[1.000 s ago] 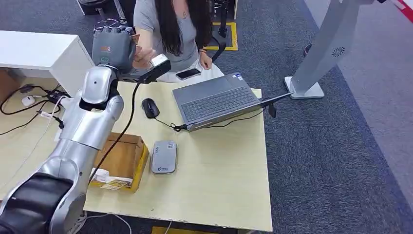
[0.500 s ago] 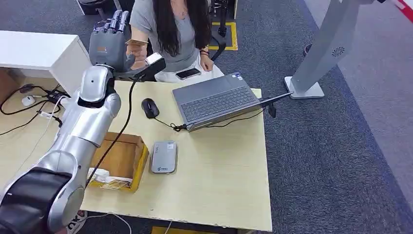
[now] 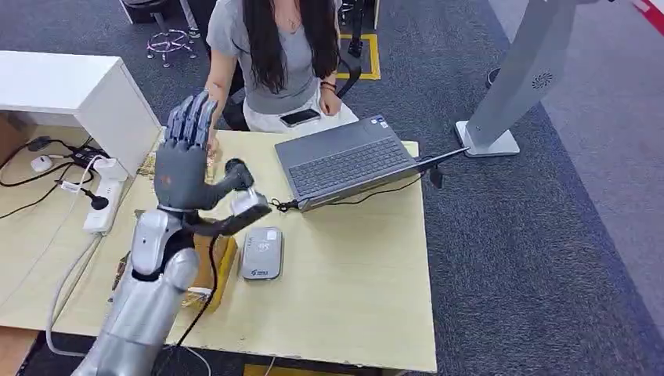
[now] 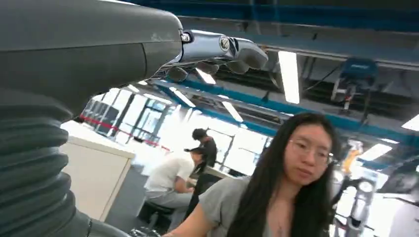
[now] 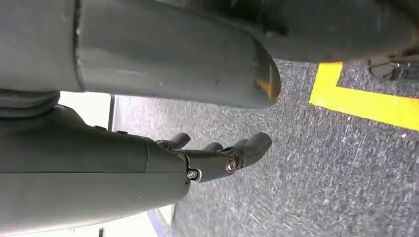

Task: Pass the card to the sensor for recognition and then transmit it.

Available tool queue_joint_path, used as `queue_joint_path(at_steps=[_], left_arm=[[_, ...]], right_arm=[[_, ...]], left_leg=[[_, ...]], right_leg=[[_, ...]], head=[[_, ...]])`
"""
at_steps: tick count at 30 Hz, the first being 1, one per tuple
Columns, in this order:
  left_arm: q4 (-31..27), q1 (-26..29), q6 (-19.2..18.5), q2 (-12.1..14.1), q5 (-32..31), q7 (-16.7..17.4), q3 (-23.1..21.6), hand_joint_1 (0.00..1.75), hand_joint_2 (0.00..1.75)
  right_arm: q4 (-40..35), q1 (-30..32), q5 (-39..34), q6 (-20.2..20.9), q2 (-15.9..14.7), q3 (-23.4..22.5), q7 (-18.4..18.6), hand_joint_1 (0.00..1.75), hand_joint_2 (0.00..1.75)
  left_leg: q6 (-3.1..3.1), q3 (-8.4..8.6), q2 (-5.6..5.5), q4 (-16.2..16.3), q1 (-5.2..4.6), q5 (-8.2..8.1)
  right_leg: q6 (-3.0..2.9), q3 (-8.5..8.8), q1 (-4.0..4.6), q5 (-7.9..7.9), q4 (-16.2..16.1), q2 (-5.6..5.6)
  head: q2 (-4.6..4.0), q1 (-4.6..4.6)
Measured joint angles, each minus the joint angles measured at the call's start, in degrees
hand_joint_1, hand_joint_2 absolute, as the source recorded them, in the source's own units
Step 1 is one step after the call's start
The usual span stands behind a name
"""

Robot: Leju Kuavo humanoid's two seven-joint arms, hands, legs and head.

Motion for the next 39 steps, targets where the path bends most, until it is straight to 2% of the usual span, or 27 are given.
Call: queue_joint_path(at_steps=[3,9,11,14,17,20,24,29,39], left_arm=[[-5.57,5.8,0.26,1.23,-0.09,-0.16,-0.35,0.0,1.75],[-10.22,8.54,0.17,2.12,0.11,-0.25,-0.35,0.0,1.75],[-11.64,10.37,0.57,2.63,0.53,-1.6,-0.35,0.0,1.75],[-15.07,16.31,2.66,4.13,0.54,-4.46,-0.37,0.0,1.75],[-17.9,23.68,4.59,6.39,0.92,-5.82,-0.35,0.0,1.75],[-19.73,30.51,4.13,9.1,2.19,-4.09,-0.11,0.0,1.75],[-20.32,37.31,0.53,12.09,6.59,-0.95,2.21,0.0,1.75],[-20.32,43.74,-1.51,13.6,9.94,0.04,5.42,0.0,1.75],[-20.32,47.15,-2.19,14.1,10.38,0.15,8.09,0.0,1.75]], right_arm=[[0.0,0.05,-0.11,-0.09,0.02,-0.96,0.0,0.0,0.0],[0.0,0.04,-0.13,-0.15,0.02,-1.64,0.0,0.0,0.0],[0.0,0.03,-0.37,-0.5,0.04,-1.97,0.0,0.0,0.0],[0.0,0.15,-0.39,-0.68,0.11,-2.6,0.0,0.0,0.0],[0.0,0.24,-1.16,-1.12,0.37,-3.41,-0.75,0.0,0.0],[0.0,0.34,-2.06,-1.86,0.59,-4.46,-1.95,0.0,0.0],[0.0,0.49,-2.62,-2.03,0.81,-5.79,-1.99,0.0,0.0],[0.0,0.72,-2.78,-1.86,0.87,-6.95,-0.87,0.0,0.0],[0.0,0.79,-2.78,-1.86,0.98,-7.76,-0.59,0.0,0.0]], left_leg=[[0.0,-0.05,-0.13,0.0,0.01,0.01],[-0.05,-0.07,-0.17,-0.01,0.01,0.09],[-0.05,-0.03,-0.12,-0.02,0.01,0.09],[-0.05,0.0,-0.01,-0.02,0.01,0.05],[-0.09,0.0,-0.01,-0.06,0.01,-0.06],[-0.1,-0.02,-0.04,-0.1,0.01,-0.07],[-0.14,0.02,-0.04,-0.14,0.01,-0.09],[-0.14,0.02,-0.05,-0.15,0.03,-0.09],[-0.14,0.04,-0.14,-0.14,0.02,-0.08]], right_leg=[[0.0,-0.03,0.0,-0.02,0.01,-0.15],[-0.04,0.0,0.0,0.02,0.06,-0.17],[-0.06,0.05,0.0,0.04,0.07,-0.14],[-0.05,0.02,0.0,0.02,0.07,-0.02],[-0.08,-0.01,0.0,-0.08,0.06,-0.02],[-0.16,-0.04,0.0,-0.2,0.05,-0.07],[-0.18,-0.03,0.01,-0.22,0.06,-0.1],[-0.19,-0.03,0.01,-0.22,0.08,-0.12],[-0.19,0.02,0.01,-0.21,0.07,-0.17]], head=[[0.0,-0.04],[0.0,-0.04],[0.0,-0.04],[0.0,-0.04],[0.0,-0.07],[0.0,-0.04],[0.0,-0.07],[0.0,-0.07],[0.0,-0.07]])
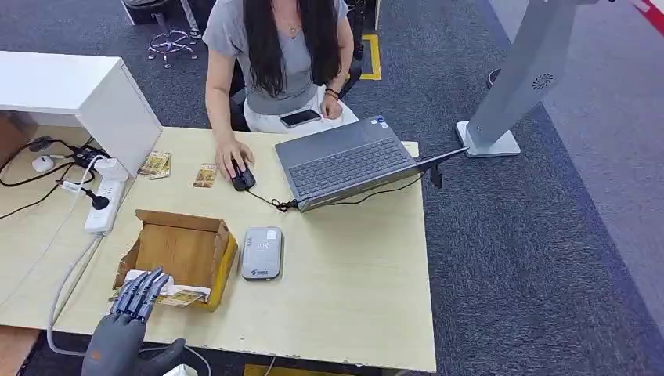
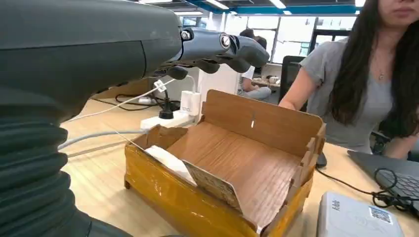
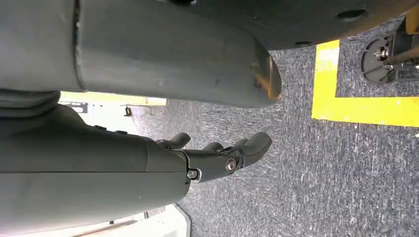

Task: Pass the card to the sensor for recognition and then transmit it.

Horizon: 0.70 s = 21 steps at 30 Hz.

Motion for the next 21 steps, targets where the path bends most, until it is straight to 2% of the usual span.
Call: queue_joint_path(at_steps=[2,5,7,12,19,21], left_arm=[[0.0,0.08,-1.17,0.0,-0.32,0.99,0.26,0.0,1.75],[0.04,0.65,-5.65,0.02,-2.19,4.43,1.47,0.0,1.75],[0.35,0.99,-7.67,0.24,-2.34,5.22,3.26,0.0,1.75],[1.2,1.17,-8.48,0.37,-2.34,5.05,5.68,0.0,1.75],[1.71,1.16,-8.52,0.35,-2.34,5.05,6.38,0.0,1.75],[1.86,1.15,-9.95,0.31,-2.82,5.22,6.64,0.0,1.75]], right_arm=[[0.0,-0.01,0.0,0.04,0.02,-0.17,0.0,0.0,0.0],[0.0,0.0,0.22,0.18,0.04,-0.37,0.0,0.0,0.0],[0.0,0.03,0.57,0.17,0.09,-0.42,0.0,0.0,0.0],[0.0,0.03,0.61,0.18,0.15,-0.59,-0.04,0.0,0.0],[0.0,0.03,0.63,0.17,0.17,-0.63,-0.07,0.0,0.0],[0.0,0.02,0.85,0.26,0.17,-0.63,-0.07,0.0,0.0]], left_leg=[[0.0,0.0,-0.01,0.0,0.0,0.0],[0.0,0.02,0.0,0.0,0.0,0.0],[-0.01,0.02,-0.01,0.0,0.02,0.0],[-0.01,0.01,-0.04,-0.01,0.03,0.01],[-0.01,0.01,-0.05,-0.01,0.02,0.01],[-0.01,0.01,-0.05,-0.01,0.02,0.01]], right_leg=[[0.0,0.01,0.0,0.0,0.0,-0.01],[0.0,0.01,0.01,0.0,0.0,0.01],[-0.01,0.01,0.02,0.0,0.01,0.0],[-0.02,0.01,0.01,-0.01,0.01,-0.02],[-0.01,0.03,0.01,-0.01,0.0,-0.02],[-0.01,0.03,0.01,-0.01,0.0,-0.02]], head=[[0.0,0.0],[0.0,0.0],[0.0,0.0],[0.0,-0.02],[0.0,0.0],[0.0,-0.02]])
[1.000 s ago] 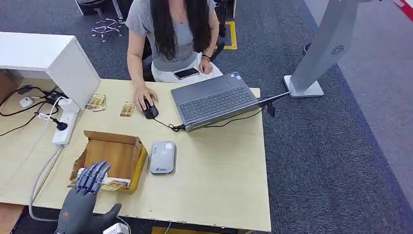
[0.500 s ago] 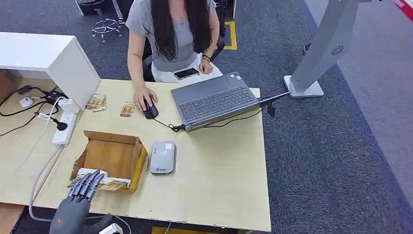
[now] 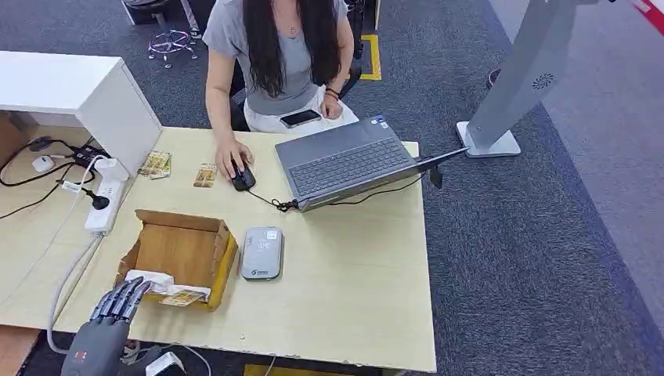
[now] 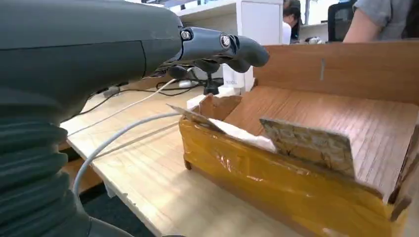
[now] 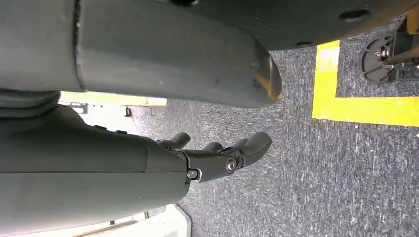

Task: Pass the card to the sensor for recognition and then transmit it.

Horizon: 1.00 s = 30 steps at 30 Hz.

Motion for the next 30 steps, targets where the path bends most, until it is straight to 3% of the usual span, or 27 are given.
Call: queue_joint_path(at_steps=[6,14,19,30], left_arm=[[2.38,-1.03,-2.86,-1.01,0.13,-2.52,3.26,0.0,1.75],[7.81,-6.59,-2.14,-4.35,-5.82,-4.55,7.34,0.0,1.75],[13.18,-11.36,-1.09,-6.19,-7.41,-5.53,7.34,0.0,1.75],[17.13,-16.76,-0.37,-8.2,-8.52,-5.16,4.59,0.0,1.75]], right_arm=[[0.0,0.0,0.96,0.55,0.0,0.0,-0.37,0.0,0.0],[0.0,-0.03,3.02,1.03,0.0,0.0,-0.39,0.0,0.0],[0.0,-0.19,4.0,1.09,0.0,0.0,-0.17,0.0,0.0],[-0.07,-0.28,5.11,1.77,0.0,0.0,-0.26,0.0,0.0]], left_leg=[[0.0,0.01,0.0,0.0,0.0,0.0],[-0.01,0.01,-0.17,0.0,-0.01,0.02],[-0.03,0.04,-0.14,0.0,-0.01,0.06],[-0.03,0.03,-0.14,0.01,-0.01,0.06]], right_leg=[[0.0,0.0,0.0,0.0,0.0,0.0],[0.0,0.01,-0.01,0.0,-0.01,-0.21],[-0.02,0.04,0.0,0.05,0.0,-0.17],[-0.02,0.02,0.0,0.05,0.0,-0.14]], head=[[0.0,0.0],[0.0,-0.04],[0.0,-0.09],[0.0,-0.13]])
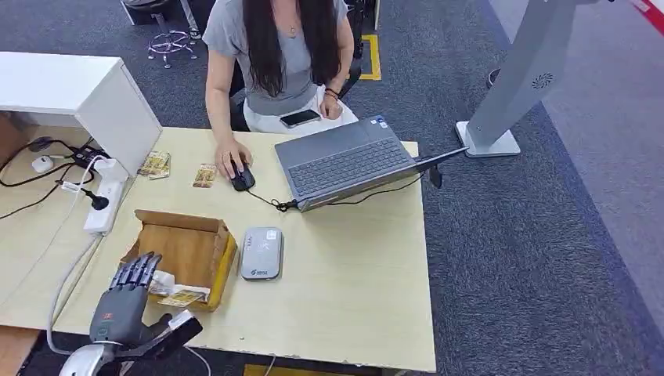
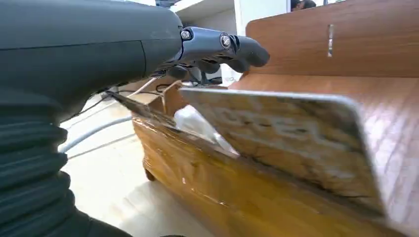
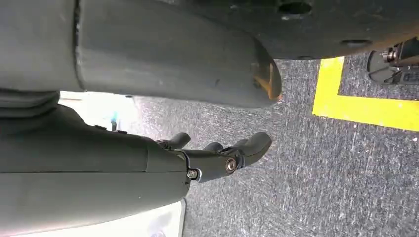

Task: Pass the card to the sensor for recognition and then transmit it.

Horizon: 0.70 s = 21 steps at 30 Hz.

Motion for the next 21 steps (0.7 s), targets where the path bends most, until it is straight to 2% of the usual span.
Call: queue_joint_path(at_steps=[15,21], left_arm=[[1.18,-1.28,1.88,0.02,0.37,0.85,-2.89,0.0,1.75],[-0.1,-0.57,4.09,0.15,-0.17,0.85,-5.61,0.0,1.75]], right_arm=[[-0.11,0.0,0.57,-0.09,0.0,0.0,-0.11,0.0,0.0],[-0.17,0.01,0.48,-0.28,0.0,-0.09,-0.11,0.0,0.0]], left_leg=[[0.0,0.01,0.01,0.0,0.0,0.0],[0.0,0.0,0.01,0.0,0.0,0.0]], right_leg=[[0.0,0.0,0.0,0.0,0.0,0.02],[0.0,0.0,0.0,0.0,0.0,0.03]], head=[[0.0,0.0],[0.0,0.0]])
